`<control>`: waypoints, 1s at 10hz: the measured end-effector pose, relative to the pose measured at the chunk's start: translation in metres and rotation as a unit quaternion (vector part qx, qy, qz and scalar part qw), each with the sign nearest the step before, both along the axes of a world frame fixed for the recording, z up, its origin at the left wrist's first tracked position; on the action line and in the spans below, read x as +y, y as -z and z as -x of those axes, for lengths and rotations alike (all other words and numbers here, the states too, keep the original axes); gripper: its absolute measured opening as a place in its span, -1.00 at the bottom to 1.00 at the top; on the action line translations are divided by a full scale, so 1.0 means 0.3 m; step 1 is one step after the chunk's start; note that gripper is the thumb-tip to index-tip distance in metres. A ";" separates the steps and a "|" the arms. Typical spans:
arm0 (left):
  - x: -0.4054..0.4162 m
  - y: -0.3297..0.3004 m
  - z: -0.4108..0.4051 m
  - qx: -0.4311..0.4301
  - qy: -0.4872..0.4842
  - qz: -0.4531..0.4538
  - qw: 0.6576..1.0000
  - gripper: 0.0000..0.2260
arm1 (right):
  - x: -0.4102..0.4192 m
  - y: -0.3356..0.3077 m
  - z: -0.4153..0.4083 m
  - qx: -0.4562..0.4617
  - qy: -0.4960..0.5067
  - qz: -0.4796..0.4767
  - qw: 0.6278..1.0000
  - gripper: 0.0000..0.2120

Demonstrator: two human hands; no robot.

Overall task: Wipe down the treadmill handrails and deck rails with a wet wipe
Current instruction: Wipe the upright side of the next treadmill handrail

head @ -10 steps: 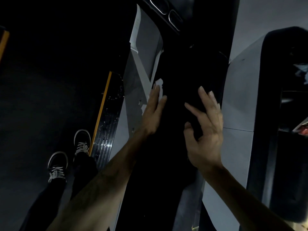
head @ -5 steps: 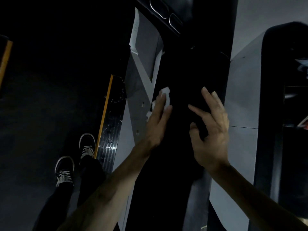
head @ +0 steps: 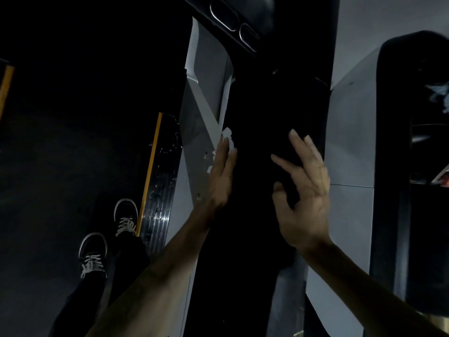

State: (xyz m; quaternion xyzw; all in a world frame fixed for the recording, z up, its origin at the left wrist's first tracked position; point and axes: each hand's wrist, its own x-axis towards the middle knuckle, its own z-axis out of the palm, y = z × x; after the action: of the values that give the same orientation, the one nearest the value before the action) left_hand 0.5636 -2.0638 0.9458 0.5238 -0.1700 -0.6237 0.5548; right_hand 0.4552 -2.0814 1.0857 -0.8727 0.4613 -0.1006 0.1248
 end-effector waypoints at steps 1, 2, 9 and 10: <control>-0.001 -0.060 0.004 -0.009 -0.035 0.073 0.997 -0.50 | -0.002 -0.002 0.005 -0.002 -0.003 0.004 1.000 -0.55; -0.128 -0.046 -0.035 -0.051 -0.013 0.097 0.994 -0.49 | 0.000 0.000 0.004 -0.005 -0.005 0.007 1.000 -0.56; -0.297 -0.019 -0.136 -0.021 0.018 0.028 0.999 -0.49 | -0.006 0.001 0.002 -0.020 -0.010 0.002 1.000 -0.57; -0.256 0.033 -0.115 -0.031 0.045 -0.017 0.998 -0.47 | -0.003 0.004 0.004 -0.029 -0.013 0.001 0.999 -0.57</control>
State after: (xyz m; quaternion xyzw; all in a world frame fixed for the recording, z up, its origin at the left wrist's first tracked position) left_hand 0.5982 -2.1405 0.9358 0.5443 -0.1999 -0.6345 0.5111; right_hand 0.4539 -2.0822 1.0845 -0.8756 0.4457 -0.1246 0.1383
